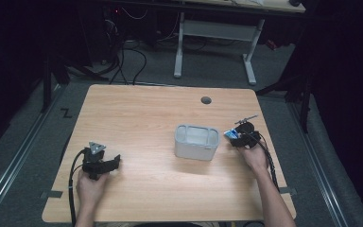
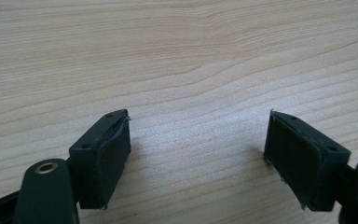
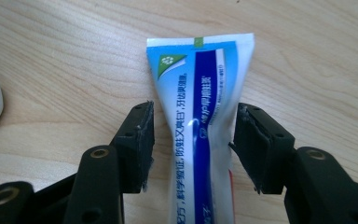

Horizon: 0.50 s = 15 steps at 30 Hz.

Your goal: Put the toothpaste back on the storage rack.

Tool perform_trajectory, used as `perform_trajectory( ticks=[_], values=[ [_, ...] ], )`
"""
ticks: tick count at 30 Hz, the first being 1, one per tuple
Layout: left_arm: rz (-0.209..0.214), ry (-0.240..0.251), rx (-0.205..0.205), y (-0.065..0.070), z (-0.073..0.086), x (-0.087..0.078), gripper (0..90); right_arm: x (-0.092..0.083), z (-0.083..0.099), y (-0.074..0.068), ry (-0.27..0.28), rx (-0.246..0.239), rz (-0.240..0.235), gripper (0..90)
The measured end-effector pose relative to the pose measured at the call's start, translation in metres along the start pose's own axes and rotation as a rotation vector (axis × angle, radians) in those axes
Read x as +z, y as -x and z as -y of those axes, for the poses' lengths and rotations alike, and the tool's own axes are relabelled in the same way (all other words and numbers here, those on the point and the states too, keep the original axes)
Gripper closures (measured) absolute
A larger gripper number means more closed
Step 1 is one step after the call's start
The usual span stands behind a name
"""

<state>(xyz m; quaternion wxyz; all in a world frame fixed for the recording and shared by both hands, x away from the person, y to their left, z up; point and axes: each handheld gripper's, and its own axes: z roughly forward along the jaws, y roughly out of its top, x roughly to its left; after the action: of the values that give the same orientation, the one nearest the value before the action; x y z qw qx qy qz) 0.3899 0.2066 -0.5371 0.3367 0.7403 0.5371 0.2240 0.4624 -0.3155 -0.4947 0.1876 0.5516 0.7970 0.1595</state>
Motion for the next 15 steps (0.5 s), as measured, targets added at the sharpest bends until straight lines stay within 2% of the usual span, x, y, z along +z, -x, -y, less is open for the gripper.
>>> perform_trajectory(
  ticks=[3,7,9,12,15],
  values=[
    [0.001,0.0,-0.001,0.0,0.0,0.0,23.0,0.004,-0.002,-0.001,-0.028,-0.007,0.018,47.8],
    [0.002,0.0,-0.001,0.0,0.0,0.0,22.9,0.007,-0.001,0.005,-0.03,0.038,-0.026,50.0],
    [0.001,0.0,-0.001,0.0,0.0,0.0,23.0,0.007,-0.001,0.005,-0.034,0.033,-0.028,50.9],
    [0.001,0.0,-0.001,0.0,0.0,0.0,23.0,0.007,-0.001,0.01,-0.043,0.057,-0.07,53.6],
    [0.0,0.0,0.0,0.0,0.0,0.0,23.0,0.007,0.0,0.012,-0.047,0.066,-0.088,56.1]
  ],
)
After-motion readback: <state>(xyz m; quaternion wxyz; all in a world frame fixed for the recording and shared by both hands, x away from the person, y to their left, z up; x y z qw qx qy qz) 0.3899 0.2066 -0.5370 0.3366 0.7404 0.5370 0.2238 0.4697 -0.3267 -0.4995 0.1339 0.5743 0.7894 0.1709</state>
